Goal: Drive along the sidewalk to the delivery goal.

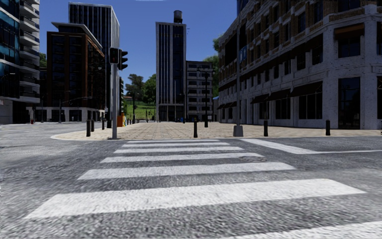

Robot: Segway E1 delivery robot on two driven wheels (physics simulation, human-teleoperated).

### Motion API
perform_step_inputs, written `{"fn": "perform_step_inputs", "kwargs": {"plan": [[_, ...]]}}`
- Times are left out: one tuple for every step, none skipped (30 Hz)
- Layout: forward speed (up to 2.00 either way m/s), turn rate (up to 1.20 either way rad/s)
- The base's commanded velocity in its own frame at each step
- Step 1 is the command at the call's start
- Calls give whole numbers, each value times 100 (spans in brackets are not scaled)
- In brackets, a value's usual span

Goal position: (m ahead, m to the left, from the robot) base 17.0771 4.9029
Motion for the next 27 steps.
{"fn": "perform_step_inputs", "kwargs": {"plan": [[167,51],[157,51],[139,51],[128,51],[128,51],[124,51],[123,51],[122,51],[122,51],[122,51],[122,51],[121,50],[121,48],[121,48],[121,32],[121,0],[121,0],[121,0],[121,0],[121,0],[121,0],[121,0],[121,0],[121,0],[121,0],[121,0],[121,0]]}}
